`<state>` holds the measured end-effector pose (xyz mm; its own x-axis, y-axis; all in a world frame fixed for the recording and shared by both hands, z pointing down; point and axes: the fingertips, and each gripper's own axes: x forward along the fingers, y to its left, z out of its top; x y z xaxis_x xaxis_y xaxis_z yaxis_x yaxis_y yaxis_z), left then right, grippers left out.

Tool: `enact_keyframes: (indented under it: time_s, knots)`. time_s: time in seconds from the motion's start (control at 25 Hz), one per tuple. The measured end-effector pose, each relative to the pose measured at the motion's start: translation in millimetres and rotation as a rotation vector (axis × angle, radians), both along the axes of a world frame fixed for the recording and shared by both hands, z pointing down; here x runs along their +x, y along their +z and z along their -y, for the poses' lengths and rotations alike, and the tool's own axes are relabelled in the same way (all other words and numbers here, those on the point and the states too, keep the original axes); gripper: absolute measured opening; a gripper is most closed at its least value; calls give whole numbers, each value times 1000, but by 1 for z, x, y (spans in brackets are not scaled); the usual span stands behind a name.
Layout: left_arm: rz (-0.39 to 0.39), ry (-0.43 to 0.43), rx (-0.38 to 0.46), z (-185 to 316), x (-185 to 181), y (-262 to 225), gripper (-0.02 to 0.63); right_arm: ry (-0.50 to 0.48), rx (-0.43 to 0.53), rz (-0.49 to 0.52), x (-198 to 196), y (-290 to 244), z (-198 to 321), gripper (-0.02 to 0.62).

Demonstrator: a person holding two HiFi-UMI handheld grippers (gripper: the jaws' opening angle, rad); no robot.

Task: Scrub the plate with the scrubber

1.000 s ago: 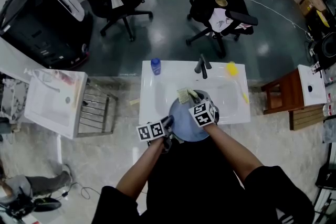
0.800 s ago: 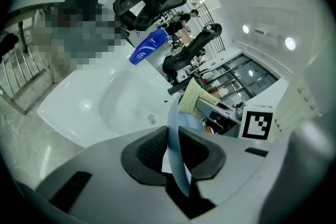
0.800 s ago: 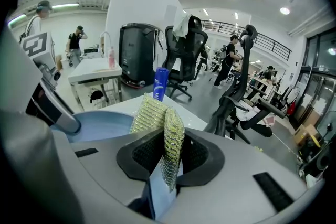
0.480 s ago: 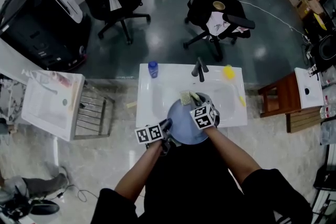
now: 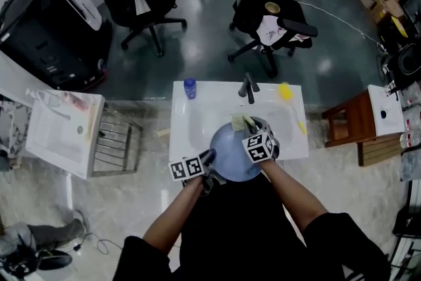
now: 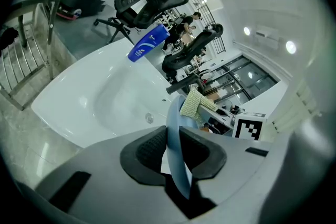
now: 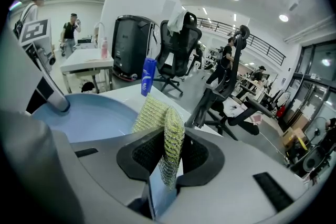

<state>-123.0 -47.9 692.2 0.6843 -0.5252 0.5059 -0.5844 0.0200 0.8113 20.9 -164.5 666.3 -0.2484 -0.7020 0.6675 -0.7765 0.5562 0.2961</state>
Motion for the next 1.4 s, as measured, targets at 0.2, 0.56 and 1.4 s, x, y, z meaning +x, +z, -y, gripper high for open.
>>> enact_keyframes:
  time_s: [0.2, 0.56, 1.4]
  knots:
    - [2, 5, 4, 2, -1, 0, 60, 8, -1, -16, 10, 1, -1, 64]
    - [-5, 29, 4, 5, 7, 0, 64, 25, -21, -41, 33, 4, -7, 64]
    - [-19, 38, -22, 4, 14, 5, 69, 51, -114, -57, 79, 17, -36, 64]
